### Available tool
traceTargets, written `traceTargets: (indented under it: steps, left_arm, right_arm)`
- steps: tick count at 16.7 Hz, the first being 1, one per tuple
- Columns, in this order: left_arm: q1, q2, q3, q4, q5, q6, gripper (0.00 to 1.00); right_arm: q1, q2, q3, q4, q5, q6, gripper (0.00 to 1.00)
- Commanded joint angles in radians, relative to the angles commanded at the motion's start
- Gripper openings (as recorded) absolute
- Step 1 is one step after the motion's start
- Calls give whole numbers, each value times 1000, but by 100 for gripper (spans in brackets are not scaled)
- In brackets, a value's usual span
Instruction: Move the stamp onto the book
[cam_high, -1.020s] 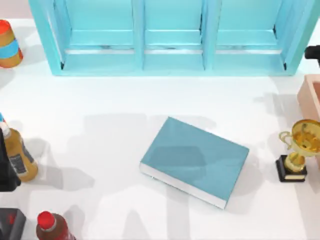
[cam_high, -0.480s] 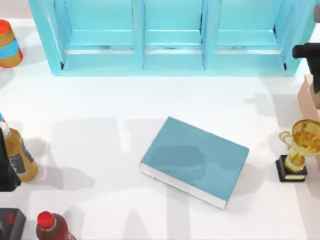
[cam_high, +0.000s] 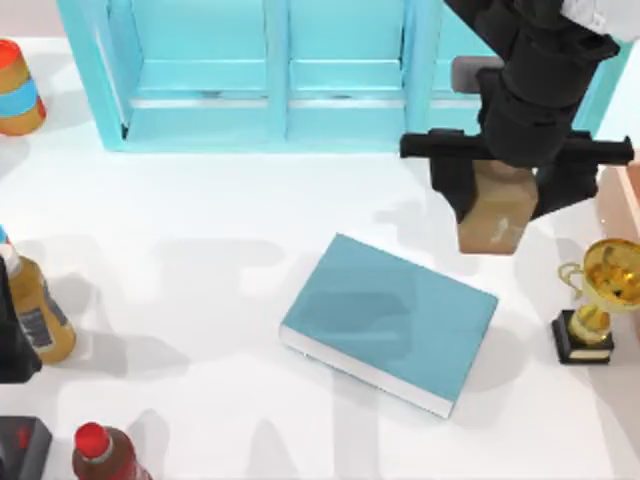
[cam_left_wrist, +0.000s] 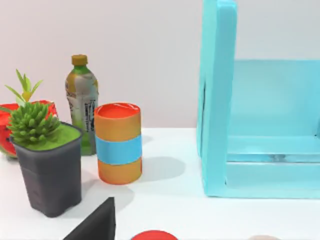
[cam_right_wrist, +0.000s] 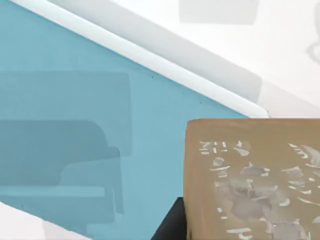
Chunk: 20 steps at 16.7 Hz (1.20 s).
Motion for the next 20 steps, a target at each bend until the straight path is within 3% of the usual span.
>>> traceTargets:
  steps: [6,20]
  left_arm:
    - [0,0,0,0,0,0,100]
    - [0,0,0,0,0,0,100]
  right_arm:
    - [187,118,2,72,21,181,0]
    - [199,122,22,64,29,193,0]
